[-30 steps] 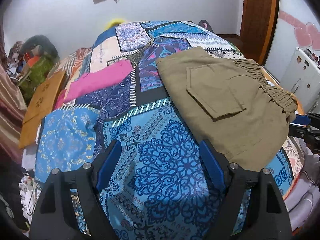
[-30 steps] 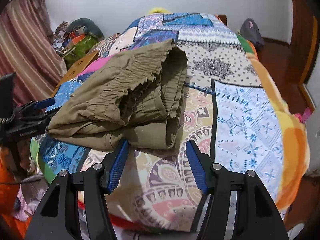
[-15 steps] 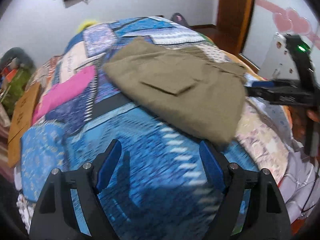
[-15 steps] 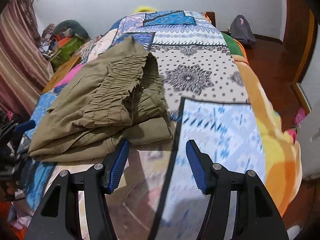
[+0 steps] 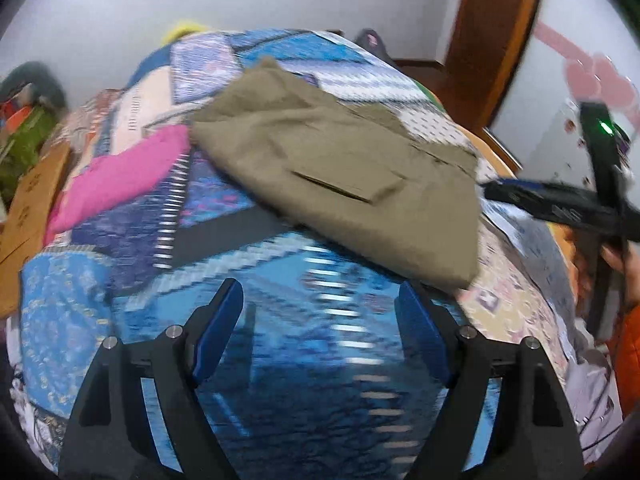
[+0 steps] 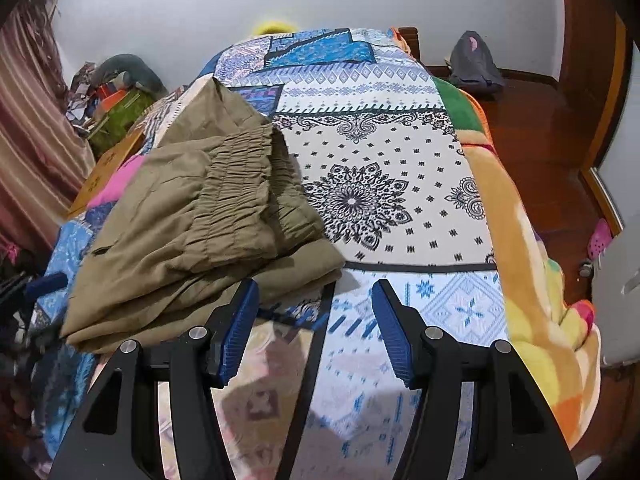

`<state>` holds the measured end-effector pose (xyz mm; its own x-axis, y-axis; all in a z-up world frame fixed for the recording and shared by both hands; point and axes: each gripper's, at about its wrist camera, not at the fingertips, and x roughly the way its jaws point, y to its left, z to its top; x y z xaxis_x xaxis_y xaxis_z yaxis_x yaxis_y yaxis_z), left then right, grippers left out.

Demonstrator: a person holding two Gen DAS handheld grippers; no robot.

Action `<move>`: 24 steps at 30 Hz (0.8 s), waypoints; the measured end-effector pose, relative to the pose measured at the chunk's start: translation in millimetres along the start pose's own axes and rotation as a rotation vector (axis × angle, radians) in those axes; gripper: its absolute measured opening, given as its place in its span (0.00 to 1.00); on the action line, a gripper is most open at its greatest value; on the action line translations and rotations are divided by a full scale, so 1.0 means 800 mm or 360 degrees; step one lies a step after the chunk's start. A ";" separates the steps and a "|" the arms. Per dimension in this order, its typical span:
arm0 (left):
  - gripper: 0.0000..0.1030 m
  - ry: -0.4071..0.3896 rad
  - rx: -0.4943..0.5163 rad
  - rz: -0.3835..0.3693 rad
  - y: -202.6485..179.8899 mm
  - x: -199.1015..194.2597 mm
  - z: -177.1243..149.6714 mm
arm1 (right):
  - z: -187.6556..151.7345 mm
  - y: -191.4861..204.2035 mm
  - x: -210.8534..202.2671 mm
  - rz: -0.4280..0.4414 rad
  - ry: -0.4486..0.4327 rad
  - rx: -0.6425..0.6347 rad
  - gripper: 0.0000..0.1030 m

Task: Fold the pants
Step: 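Withdraw both grippers from the folded pants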

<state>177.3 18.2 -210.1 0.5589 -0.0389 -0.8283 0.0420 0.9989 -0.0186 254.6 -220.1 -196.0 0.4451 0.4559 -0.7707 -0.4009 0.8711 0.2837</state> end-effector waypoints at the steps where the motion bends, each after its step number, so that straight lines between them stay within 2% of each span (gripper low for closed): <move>1: 0.78 -0.0023 -0.0021 0.0029 0.010 -0.006 0.001 | -0.003 0.005 -0.010 0.0022 -0.0017 0.0017 0.54; 4: 0.78 -0.0075 -0.0072 0.0103 0.033 -0.017 0.003 | -0.005 0.021 -0.024 0.0070 -0.0053 0.0063 0.55; 8: 0.78 -0.0133 -0.0117 0.0176 0.062 -0.031 0.002 | -0.007 0.054 -0.032 0.0115 -0.0061 0.0108 0.64; 13: 0.79 -0.0165 -0.0149 0.0173 0.089 -0.036 0.001 | -0.015 0.094 -0.008 0.0169 -0.0013 0.0159 0.67; 19: 0.79 -0.0163 -0.0137 0.0160 0.100 -0.031 0.001 | -0.011 0.106 0.033 0.0263 0.0077 0.0235 0.71; 21: 0.81 -0.0152 -0.0130 0.0139 0.102 -0.026 0.005 | -0.007 0.100 0.036 0.0297 0.0098 0.0215 0.68; 22: 0.83 -0.0144 -0.0125 0.0135 0.103 -0.022 0.008 | -0.005 0.098 0.037 0.0297 0.0108 0.0184 0.63; 23: 0.84 -0.0134 -0.0125 0.0136 0.103 -0.018 0.011 | -0.004 0.097 0.037 0.0270 0.0119 0.0139 0.50; 24: 0.84 -0.0120 -0.0123 0.0136 0.104 -0.013 0.017 | -0.003 0.096 0.037 0.0255 0.0131 0.0089 0.45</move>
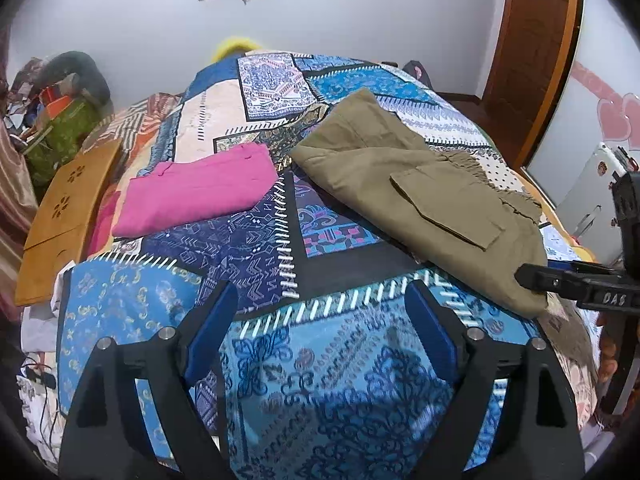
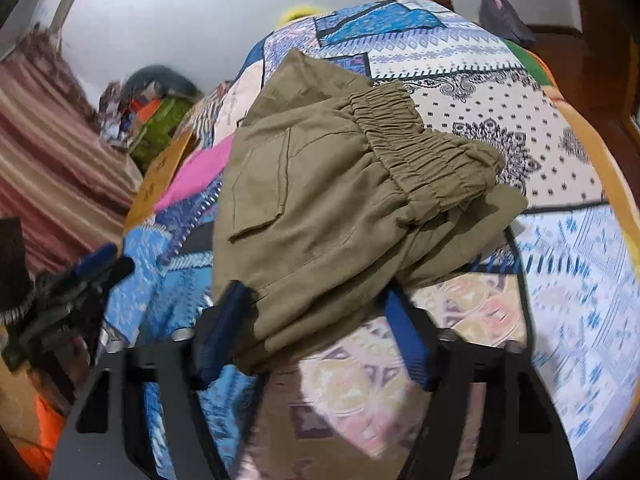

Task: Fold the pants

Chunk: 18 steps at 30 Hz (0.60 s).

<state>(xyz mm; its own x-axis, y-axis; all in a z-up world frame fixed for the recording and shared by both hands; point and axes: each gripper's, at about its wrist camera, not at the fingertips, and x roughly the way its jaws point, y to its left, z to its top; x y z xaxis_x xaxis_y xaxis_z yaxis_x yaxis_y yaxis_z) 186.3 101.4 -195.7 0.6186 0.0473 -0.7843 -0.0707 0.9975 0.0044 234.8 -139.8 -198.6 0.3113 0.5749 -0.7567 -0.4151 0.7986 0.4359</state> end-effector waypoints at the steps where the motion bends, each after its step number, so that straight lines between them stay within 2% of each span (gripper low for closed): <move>1: 0.84 0.0011 0.0004 -0.0001 0.000 0.006 0.006 | 0.004 -0.006 0.001 0.0016 0.0028 -0.0043 0.41; 3: 0.84 0.0016 0.0010 0.0004 0.000 0.016 0.018 | 0.009 -0.020 0.001 0.0027 0.0060 -0.0060 0.35; 9: 0.84 -0.0004 0.0063 0.0019 -0.003 0.053 0.070 | 0.028 -0.060 0.004 -0.0133 0.0088 -0.0159 0.34; 13: 0.83 -0.0004 0.0063 0.0058 0.005 0.098 0.108 | 0.050 -0.085 0.013 -0.0318 0.0067 -0.0250 0.34; 16: 0.83 0.0018 0.0055 0.0078 0.008 0.135 0.130 | 0.064 -0.107 0.018 -0.0404 0.0028 -0.0248 0.34; 18: 0.83 0.0029 0.0074 0.0049 0.007 0.155 0.139 | 0.074 -0.118 0.021 -0.0445 -0.0005 -0.0232 0.34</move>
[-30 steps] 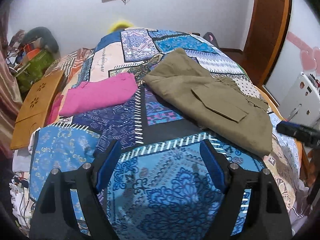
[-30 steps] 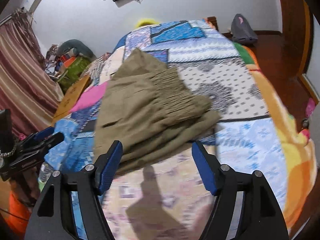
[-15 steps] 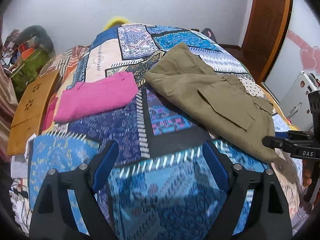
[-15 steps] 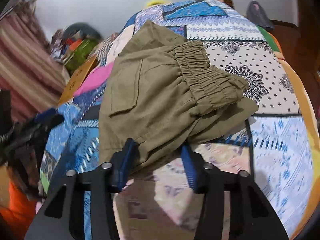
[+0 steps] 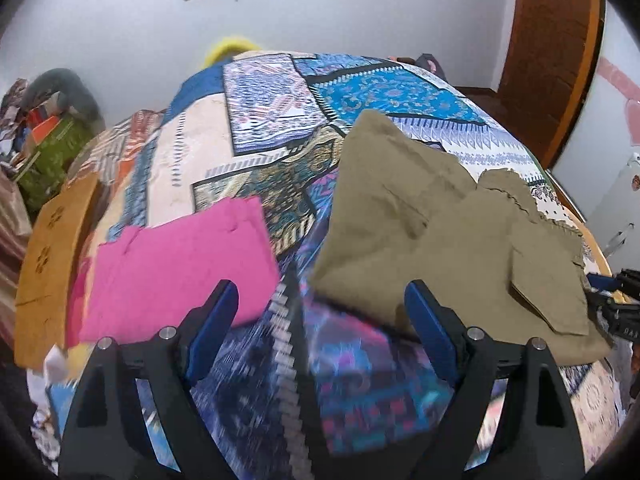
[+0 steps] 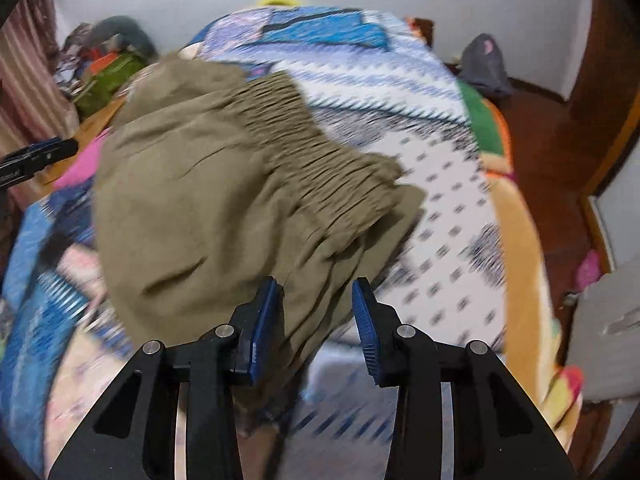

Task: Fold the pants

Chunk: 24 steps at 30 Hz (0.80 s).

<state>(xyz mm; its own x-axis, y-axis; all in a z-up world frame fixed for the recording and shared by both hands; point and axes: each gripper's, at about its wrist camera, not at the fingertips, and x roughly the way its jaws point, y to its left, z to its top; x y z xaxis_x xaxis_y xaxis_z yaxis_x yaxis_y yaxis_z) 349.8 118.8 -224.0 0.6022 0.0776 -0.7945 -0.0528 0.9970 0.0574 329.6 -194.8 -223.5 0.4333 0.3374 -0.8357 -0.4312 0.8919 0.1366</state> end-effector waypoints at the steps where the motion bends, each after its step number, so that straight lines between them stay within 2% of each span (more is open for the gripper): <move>1: 0.83 0.0011 0.0016 -0.0006 -0.001 0.011 0.004 | 0.004 -0.005 0.001 0.0004 -0.0006 0.0022 0.34; 3: 0.81 0.0030 0.0042 0.0007 -0.001 0.030 0.011 | 0.007 -0.014 -0.002 0.0038 -0.0027 0.0100 0.38; 5: 0.81 0.0041 0.0037 -0.0003 0.002 0.046 0.016 | 0.006 -0.020 -0.004 0.0080 -0.0050 0.0201 0.57; 7: 0.80 0.0064 0.0025 -0.0077 0.006 0.060 0.021 | 0.002 -0.021 0.002 0.0086 -0.0045 0.0239 0.62; 10: 0.55 0.0117 0.0011 -0.0182 0.007 0.077 0.027 | 0.000 -0.020 0.019 0.0092 -0.0014 0.0215 0.67; 12: 0.33 0.0148 -0.0007 -0.0244 0.004 0.083 0.028 | 0.001 -0.023 0.025 0.0127 0.0000 0.0226 0.67; 13: 0.30 0.0144 -0.0009 -0.0265 0.001 0.083 0.027 | 0.003 -0.025 0.026 0.0145 0.0000 0.0225 0.67; 15: 0.13 0.0115 0.0035 -0.0242 -0.009 0.076 0.023 | 0.007 -0.025 0.027 0.0161 0.0002 0.0212 0.67; 18: 0.07 0.0100 0.0035 -0.0209 -0.011 0.064 0.018 | 0.011 -0.019 0.027 0.0147 -0.0012 0.0163 0.63; 24: 0.01 0.0086 -0.0048 -0.0201 0.021 0.018 -0.004 | 0.028 0.002 0.027 0.0093 -0.0036 0.0000 0.50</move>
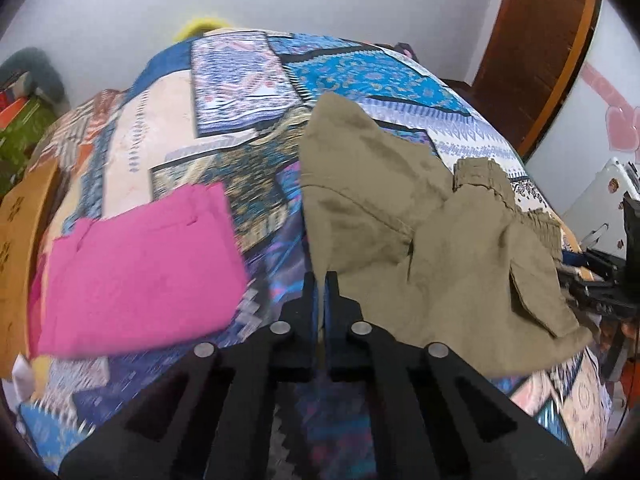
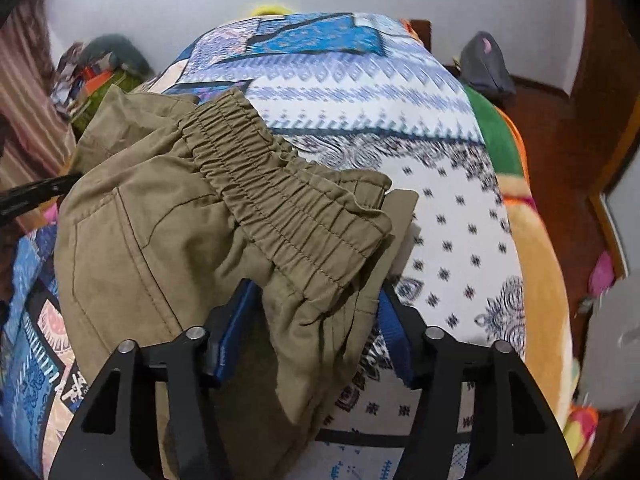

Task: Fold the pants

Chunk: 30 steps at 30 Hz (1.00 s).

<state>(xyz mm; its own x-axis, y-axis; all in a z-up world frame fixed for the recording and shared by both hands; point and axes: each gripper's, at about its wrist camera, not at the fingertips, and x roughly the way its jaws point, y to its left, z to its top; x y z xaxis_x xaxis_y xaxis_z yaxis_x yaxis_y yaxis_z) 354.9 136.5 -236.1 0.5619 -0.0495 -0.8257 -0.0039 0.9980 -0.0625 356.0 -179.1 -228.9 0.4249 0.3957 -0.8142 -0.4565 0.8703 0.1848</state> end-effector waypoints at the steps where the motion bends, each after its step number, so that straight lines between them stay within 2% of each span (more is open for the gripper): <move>1: 0.01 -0.0006 -0.0014 0.0006 0.007 -0.011 -0.008 | 0.003 0.005 0.000 0.0008 0.0006 -0.0025 0.48; 7: 0.00 0.0011 -0.0048 0.0096 0.038 -0.051 -0.045 | 0.027 0.027 0.019 0.0029 0.0011 -0.0108 0.44; 11: 0.01 0.0031 -0.0109 0.0075 0.055 -0.065 -0.057 | 0.049 0.047 0.033 0.0019 -0.0012 -0.0206 0.43; 13: 0.09 0.0029 -0.0126 0.0100 0.059 -0.065 -0.057 | 0.062 0.057 0.040 0.0020 -0.0025 -0.0234 0.43; 15: 0.31 0.0037 -0.0134 0.0141 0.064 -0.058 -0.054 | 0.070 0.062 0.045 0.0020 -0.0024 -0.0251 0.43; 16: 0.38 0.0035 -0.0137 0.0159 0.066 -0.054 -0.053 | 0.073 0.065 0.046 0.0012 -0.0017 -0.0262 0.44; 17: 0.48 0.0035 -0.0140 0.0171 0.068 -0.049 -0.051 | 0.074 0.067 0.045 -0.0001 -0.0012 -0.0271 0.45; 18: 0.51 0.0039 -0.0145 0.0171 0.070 -0.043 -0.048 | 0.074 0.067 0.043 -0.0015 -0.0010 -0.0279 0.45; 21: 0.51 0.0075 -0.0169 0.0104 0.074 -0.022 -0.042 | 0.070 0.063 0.029 -0.0075 -0.0024 -0.0274 0.47; 23: 0.51 0.0101 -0.0178 0.0061 0.075 -0.009 -0.037 | 0.065 0.053 0.017 -0.0060 -0.0050 -0.0219 0.58; 26: 0.51 0.0116 -0.0171 0.0059 0.075 0.009 -0.031 | 0.054 0.040 0.004 0.0020 -0.0064 -0.0127 0.60; 30: 0.51 0.0110 -0.0172 0.0004 0.072 0.025 -0.026 | 0.043 0.036 0.026 0.0078 0.0046 -0.0075 0.61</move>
<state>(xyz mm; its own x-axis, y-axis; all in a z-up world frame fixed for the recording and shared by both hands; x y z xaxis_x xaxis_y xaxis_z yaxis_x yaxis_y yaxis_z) 348.5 192.5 -267.7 0.5035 -0.0531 -0.8624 -0.0964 0.9884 -0.1172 378.6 -135.6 -221.8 0.3787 0.4284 -0.8204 -0.5126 0.8351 0.1994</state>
